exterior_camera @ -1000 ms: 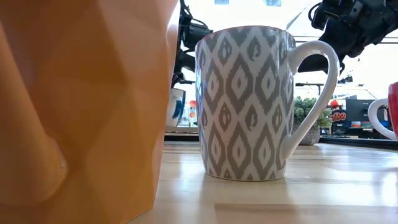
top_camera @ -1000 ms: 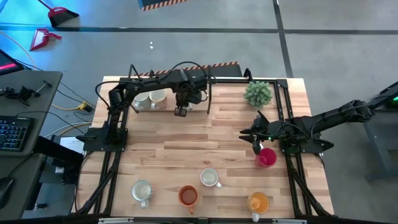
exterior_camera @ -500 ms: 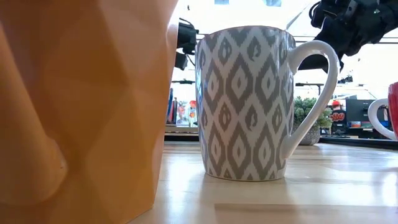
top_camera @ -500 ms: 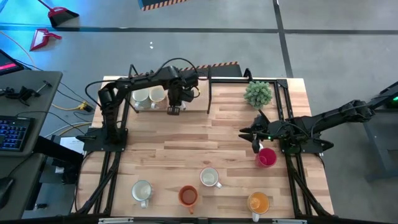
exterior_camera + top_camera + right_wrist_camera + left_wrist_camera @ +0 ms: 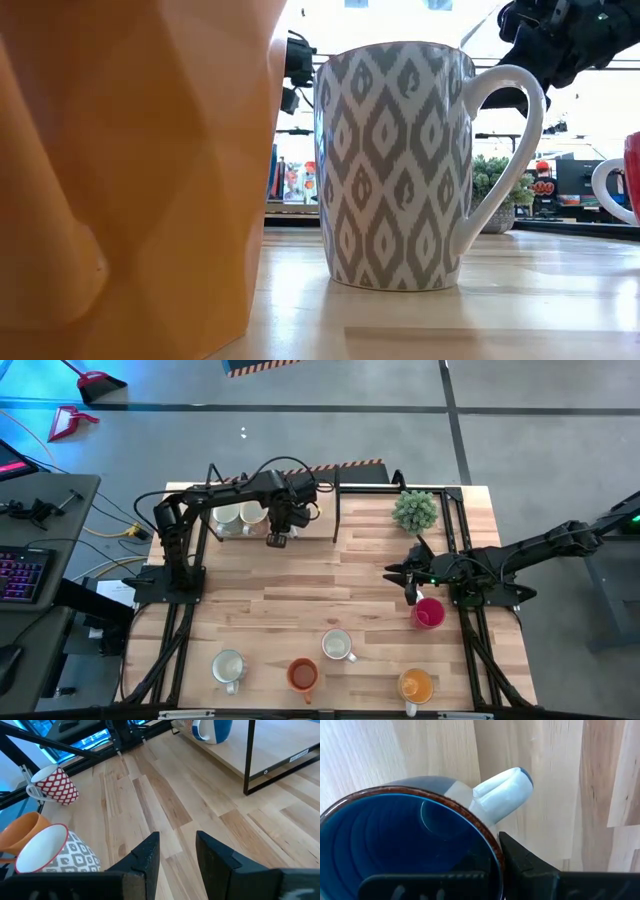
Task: Place coffee mugs
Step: Adjust the blue mug on the shelf
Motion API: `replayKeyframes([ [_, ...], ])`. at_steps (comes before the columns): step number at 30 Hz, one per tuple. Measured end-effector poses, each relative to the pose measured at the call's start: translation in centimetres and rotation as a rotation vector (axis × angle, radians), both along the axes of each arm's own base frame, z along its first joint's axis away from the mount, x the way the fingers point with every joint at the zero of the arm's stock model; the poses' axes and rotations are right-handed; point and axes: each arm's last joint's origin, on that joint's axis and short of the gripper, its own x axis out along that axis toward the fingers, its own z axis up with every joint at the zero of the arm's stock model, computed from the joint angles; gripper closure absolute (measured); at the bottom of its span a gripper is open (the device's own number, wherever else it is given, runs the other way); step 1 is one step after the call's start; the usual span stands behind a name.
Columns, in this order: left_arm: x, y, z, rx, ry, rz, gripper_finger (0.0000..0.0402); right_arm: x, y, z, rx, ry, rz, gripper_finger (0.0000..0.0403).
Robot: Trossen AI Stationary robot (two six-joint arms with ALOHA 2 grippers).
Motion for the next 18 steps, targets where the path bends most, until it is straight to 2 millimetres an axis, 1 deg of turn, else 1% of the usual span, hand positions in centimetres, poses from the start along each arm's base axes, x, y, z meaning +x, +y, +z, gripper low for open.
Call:
replayKeyframes([
  [11,-0.44,0.76,-0.02,-0.028,-0.005,0.025,0.0396,0.01,0.00,0.03,0.000,-0.003,0.001,0.0295],
  [18,-0.57,0.82,-0.10,-0.035,0.007,0.031,0.0365,0.01,0.01,0.02,0.000,-0.001,0.005,0.0295],
])
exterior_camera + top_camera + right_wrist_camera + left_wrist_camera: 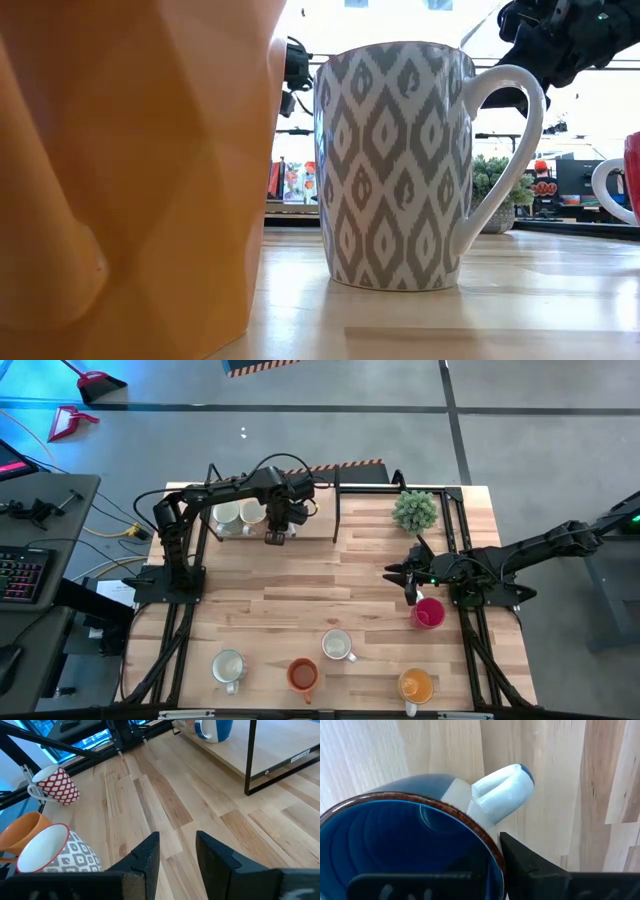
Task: Place coffee mugs
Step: Adjust the blue mug on the shelf
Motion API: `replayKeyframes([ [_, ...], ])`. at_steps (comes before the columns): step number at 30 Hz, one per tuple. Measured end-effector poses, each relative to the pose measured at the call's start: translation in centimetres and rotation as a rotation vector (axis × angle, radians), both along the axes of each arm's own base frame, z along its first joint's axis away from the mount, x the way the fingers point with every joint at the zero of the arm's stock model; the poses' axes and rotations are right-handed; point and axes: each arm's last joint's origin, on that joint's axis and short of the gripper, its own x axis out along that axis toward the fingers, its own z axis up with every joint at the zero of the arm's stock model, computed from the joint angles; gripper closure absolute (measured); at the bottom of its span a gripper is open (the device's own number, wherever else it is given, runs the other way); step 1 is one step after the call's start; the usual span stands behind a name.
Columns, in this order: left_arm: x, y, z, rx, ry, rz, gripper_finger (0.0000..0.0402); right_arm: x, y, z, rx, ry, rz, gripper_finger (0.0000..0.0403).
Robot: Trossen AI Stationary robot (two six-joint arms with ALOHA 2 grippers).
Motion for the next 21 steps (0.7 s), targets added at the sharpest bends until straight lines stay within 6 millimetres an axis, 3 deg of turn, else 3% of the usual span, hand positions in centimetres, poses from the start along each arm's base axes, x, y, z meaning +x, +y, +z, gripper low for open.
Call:
replayKeyframes([
  [21,0.14,0.06,0.01,0.036,-0.005,0.095,0.0329,-0.08,0.01,-0.18,-0.002,0.022,0.009,0.0295],
])
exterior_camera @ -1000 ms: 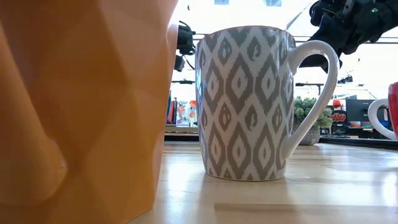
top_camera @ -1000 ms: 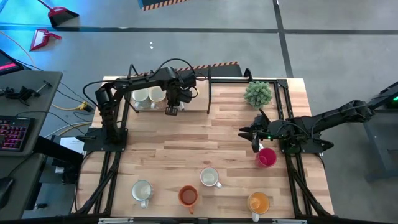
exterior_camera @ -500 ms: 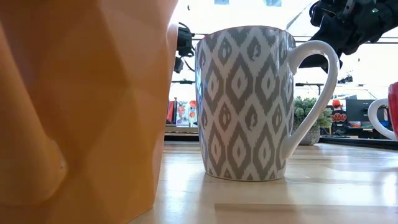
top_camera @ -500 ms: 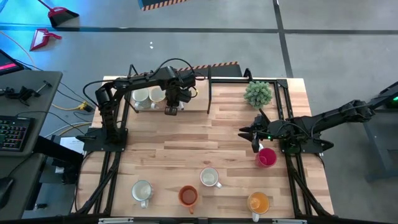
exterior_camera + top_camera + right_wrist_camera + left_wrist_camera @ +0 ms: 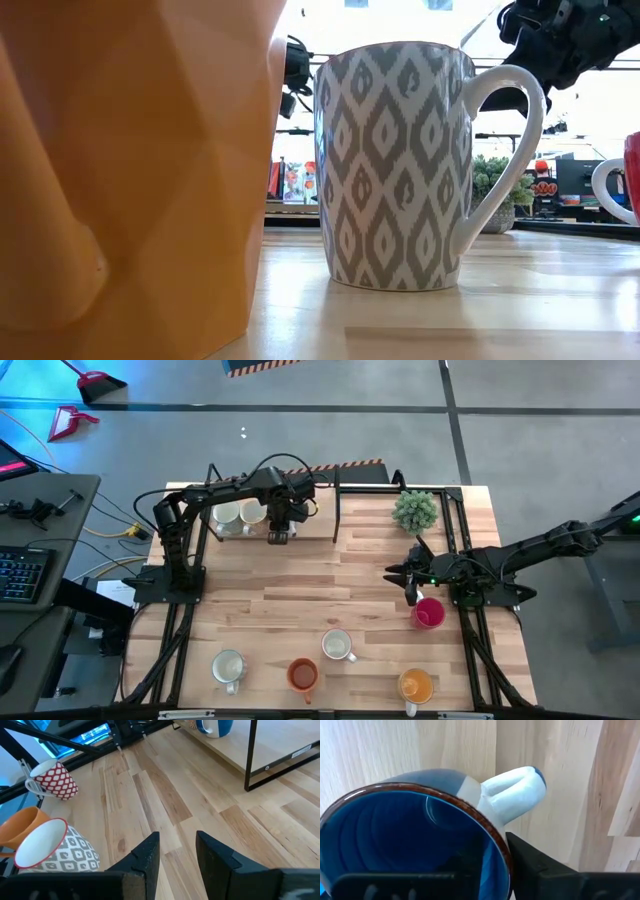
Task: Place coffee mugs
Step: Adjust the blue mug on the shelf, then put the red mug on the shelf
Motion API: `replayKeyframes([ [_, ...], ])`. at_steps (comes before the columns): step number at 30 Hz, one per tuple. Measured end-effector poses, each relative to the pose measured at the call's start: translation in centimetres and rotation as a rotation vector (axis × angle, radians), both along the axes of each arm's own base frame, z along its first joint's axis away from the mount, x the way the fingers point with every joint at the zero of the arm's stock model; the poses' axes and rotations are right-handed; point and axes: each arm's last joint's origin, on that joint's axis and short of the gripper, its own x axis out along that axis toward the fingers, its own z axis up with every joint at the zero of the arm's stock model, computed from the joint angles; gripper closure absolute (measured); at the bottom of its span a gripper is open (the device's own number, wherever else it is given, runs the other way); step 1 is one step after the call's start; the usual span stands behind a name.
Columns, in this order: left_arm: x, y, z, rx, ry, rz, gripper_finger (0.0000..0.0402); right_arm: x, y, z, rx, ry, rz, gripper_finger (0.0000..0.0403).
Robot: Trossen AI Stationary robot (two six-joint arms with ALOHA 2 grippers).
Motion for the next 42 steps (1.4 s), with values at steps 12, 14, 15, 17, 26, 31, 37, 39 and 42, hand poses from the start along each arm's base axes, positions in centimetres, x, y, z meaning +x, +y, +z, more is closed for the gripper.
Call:
replayKeyframes([
  [12,0.6,0.1,2.9,0.046,-0.050,0.011,0.0302,0.0,0.0,-0.1,-0.001,0.007,0.002,0.0295],
  [14,0.6,-0.2,3.6,0.036,-0.045,0.005,0.0300,0.0,0.0,-0.1,0.003,0.007,0.008,0.0295],
  [15,0.6,-0.3,3.9,0.034,-0.042,0.002,0.0299,0.0,0.0,-0.1,0.003,0.008,0.008,0.0295],
  [17,0.7,-0.5,4.5,0.037,-0.049,-0.001,0.0299,0.0,0.0,-0.1,0.003,0.008,0.008,0.0295],
  [26,0.6,-2.1,8.0,0.014,-0.071,0.049,0.0300,0.0,0.0,-0.1,0.000,0.008,0.006,0.0295],
  [31,0.6,-4.5,12.1,-0.112,-0.232,0.129,0.0300,0.0,0.0,-0.1,-0.048,0.017,0.019,0.0295],
  [37,-3.1,-10.1,18.4,-0.232,-0.456,0.065,0.0300,0.0,-0.2,0.0,-0.115,0.014,-0.015,0.0295],
  [39,-5.3,-12.0,20.4,-0.224,-0.530,0.075,0.0300,-0.1,-0.3,0.0,-0.138,0.012,-0.041,0.0295],
  [42,-8.5,-14.4,22.7,-0.175,-0.627,0.099,0.0300,0.0,-0.3,0.0,-0.137,0.008,-0.046,0.0295],
])
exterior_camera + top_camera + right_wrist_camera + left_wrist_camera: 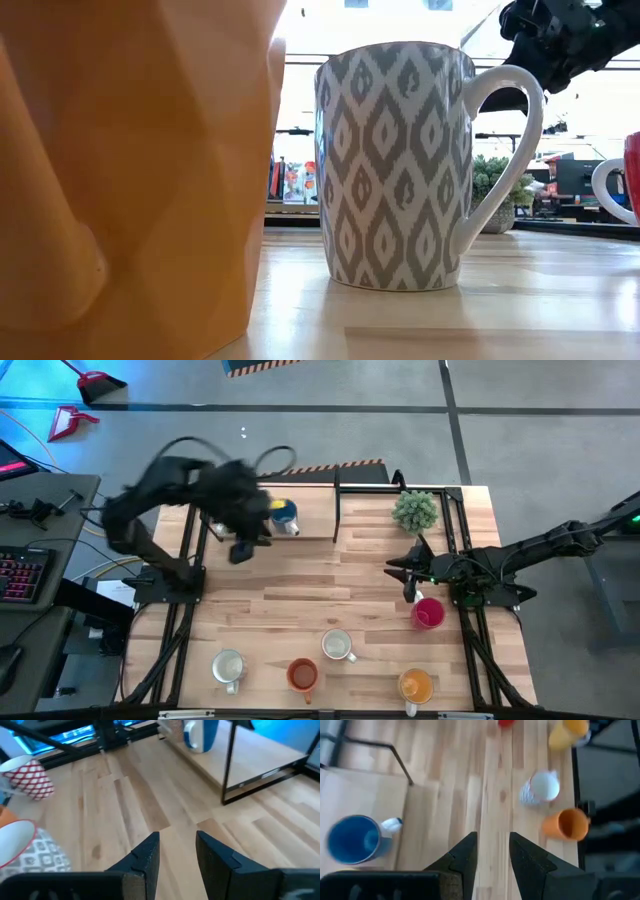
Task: Place coffee mugs
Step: Put the red mug on the shelf
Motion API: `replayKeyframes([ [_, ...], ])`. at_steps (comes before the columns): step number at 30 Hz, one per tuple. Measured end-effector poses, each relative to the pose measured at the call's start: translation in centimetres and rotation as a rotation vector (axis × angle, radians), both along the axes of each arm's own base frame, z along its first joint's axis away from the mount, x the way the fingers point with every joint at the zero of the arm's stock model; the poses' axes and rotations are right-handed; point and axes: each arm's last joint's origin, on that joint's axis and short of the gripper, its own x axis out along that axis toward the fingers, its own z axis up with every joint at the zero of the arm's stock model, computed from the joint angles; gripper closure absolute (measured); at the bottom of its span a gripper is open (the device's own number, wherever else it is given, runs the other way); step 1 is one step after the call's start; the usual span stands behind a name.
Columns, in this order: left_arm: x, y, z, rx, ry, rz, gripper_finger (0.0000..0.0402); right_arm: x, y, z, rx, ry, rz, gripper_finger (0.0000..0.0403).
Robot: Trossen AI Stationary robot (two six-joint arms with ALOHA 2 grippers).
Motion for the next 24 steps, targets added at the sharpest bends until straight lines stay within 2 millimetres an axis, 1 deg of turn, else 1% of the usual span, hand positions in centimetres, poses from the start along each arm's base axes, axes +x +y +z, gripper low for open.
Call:
replayKeyframes([
  [2,-1.5,-1.5,0.7,0.032,-0.035,0.039,0.0300,0.0,0.0,0.0,0.021,-0.002,0.008,0.0295],
  [4,-2.6,-2.8,1.0,0.056,-0.080,0.072,0.0300,0.0,0.0,0.0,0.035,-0.006,0.003,0.0295],
  [6,-3.6,-3.9,0.5,0.083,-0.100,0.097,0.0300,0.1,0.1,0.1,0.045,-0.017,0.013,0.0295],
  [8,-4.4,-5.0,-0.5,0.112,-0.117,0.118,0.0300,0.1,0.2,0.2,0.055,-0.030,0.027,0.0295],
  [11,-5.0,-6.5,-3.0,0.139,-0.142,0.130,0.0300,0.3,0.2,0.5,0.065,-0.057,0.050,0.0295],
  [14,-5.7,-7.2,-5.7,0.139,-0.176,0.133,0.0300,0.4,0.3,0.7,0.081,-0.083,0.075,0.0295],
  [19,-7.0,-7.3,-10.6,0.126,-0.186,0.154,0.0300,0.5,0.5,1.0,0.111,-0.106,0.114,0.0295],
  [24,-7.3,-7.1,-15.3,0.121,-0.259,0.140,0.0300,0.6,0.6,1.4,0.124,-0.148,0.130,0.0295],
])
